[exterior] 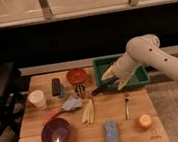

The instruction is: Place sponge in red bowl

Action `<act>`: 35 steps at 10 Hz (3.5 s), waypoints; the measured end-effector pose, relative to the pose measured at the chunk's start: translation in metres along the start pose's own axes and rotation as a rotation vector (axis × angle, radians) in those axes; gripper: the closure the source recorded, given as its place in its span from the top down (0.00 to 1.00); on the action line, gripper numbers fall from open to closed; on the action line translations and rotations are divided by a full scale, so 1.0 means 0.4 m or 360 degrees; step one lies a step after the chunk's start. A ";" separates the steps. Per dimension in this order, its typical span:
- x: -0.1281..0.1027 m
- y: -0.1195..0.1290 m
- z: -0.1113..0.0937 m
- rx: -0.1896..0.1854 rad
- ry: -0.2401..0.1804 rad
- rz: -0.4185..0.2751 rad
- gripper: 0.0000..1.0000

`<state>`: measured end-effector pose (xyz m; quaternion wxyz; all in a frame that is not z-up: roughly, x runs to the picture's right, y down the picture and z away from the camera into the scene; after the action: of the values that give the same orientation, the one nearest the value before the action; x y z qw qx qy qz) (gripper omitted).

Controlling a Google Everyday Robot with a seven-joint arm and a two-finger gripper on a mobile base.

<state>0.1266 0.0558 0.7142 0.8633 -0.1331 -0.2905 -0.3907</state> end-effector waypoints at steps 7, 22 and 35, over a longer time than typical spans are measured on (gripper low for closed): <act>0.001 0.002 0.000 0.0000 0.0000 0.0002 0.62; -0.163 0.138 0.099 -0.0331 -0.0227 -0.0292 0.62; -0.249 0.239 0.248 -0.0529 -0.0432 -0.0184 0.62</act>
<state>0.1065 0.2234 0.7325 0.7586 -0.3080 -0.3427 -0.4607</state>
